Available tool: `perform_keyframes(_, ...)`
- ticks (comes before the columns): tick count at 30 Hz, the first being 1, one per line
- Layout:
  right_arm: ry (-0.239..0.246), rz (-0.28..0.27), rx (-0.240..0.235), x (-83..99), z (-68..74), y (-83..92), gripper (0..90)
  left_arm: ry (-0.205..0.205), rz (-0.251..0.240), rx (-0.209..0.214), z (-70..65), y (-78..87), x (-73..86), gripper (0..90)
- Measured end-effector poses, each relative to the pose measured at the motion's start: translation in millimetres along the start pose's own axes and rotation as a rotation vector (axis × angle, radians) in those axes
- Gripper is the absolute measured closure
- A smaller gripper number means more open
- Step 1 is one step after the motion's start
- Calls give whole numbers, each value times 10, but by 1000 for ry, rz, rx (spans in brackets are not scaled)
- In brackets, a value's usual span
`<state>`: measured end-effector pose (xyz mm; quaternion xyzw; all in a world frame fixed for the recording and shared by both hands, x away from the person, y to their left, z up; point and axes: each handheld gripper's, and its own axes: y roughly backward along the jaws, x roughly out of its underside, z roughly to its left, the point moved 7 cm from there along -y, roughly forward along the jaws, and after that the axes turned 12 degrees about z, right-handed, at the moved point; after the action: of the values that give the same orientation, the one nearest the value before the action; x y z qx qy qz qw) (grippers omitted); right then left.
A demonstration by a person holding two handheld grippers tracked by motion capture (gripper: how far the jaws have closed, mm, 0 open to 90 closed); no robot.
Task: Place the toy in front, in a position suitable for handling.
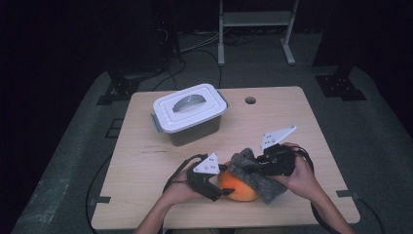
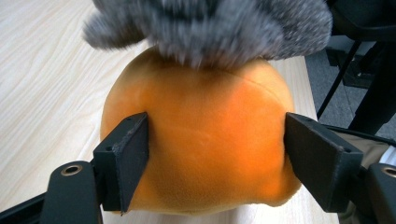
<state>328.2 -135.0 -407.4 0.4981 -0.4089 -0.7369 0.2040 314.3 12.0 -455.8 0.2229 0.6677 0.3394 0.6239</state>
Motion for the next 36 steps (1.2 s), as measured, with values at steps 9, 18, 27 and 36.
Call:
perform_keyframes(9,-45,-17,-69,330,31,-158,746,130,-44,85,70,12,8,149)
perform_keyframes(18,18,-26,-13,234,194,29,744,26,-29,27,-91,-41,-126,207)
perform_keyframes(27,54,25,-23,83,223,-116,743,10,4,21,-87,-57,-60,207)
perform_keyframes(36,-61,10,-24,450,-40,-32,741,25,32,39,-34,-45,-2,199)
